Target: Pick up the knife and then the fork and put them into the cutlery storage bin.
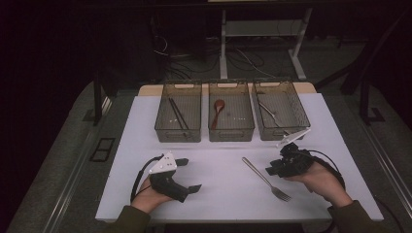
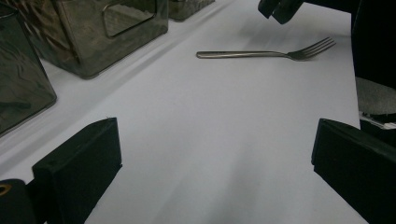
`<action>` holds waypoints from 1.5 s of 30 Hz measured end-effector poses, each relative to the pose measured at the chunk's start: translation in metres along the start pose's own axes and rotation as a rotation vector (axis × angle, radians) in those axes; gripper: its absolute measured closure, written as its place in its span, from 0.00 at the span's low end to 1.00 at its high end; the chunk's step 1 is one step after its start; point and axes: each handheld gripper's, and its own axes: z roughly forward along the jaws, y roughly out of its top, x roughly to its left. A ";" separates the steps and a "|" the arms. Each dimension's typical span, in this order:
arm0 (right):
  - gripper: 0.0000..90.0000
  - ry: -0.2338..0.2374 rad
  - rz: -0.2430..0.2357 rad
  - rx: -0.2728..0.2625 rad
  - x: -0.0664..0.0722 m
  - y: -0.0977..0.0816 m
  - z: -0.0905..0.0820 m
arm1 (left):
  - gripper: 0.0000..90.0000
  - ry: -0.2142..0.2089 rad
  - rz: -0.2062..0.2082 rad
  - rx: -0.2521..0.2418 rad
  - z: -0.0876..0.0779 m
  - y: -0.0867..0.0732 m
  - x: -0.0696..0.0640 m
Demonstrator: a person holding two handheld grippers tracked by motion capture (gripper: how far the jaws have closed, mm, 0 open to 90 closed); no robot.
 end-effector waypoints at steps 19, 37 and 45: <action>0.79 -0.027 -0.038 0.210 0.014 0.006 0.034 | 0.01 0.000 0.001 0.000 0.000 0.000 0.000; 0.92 -0.126 -0.160 0.298 0.027 0.012 0.042 | 0.01 0.003 0.000 0.001 0.000 0.000 0.000; 0.92 -0.094 -0.147 0.275 0.023 0.009 0.040 | 0.01 0.003 -0.002 -0.002 -0.001 0.000 0.000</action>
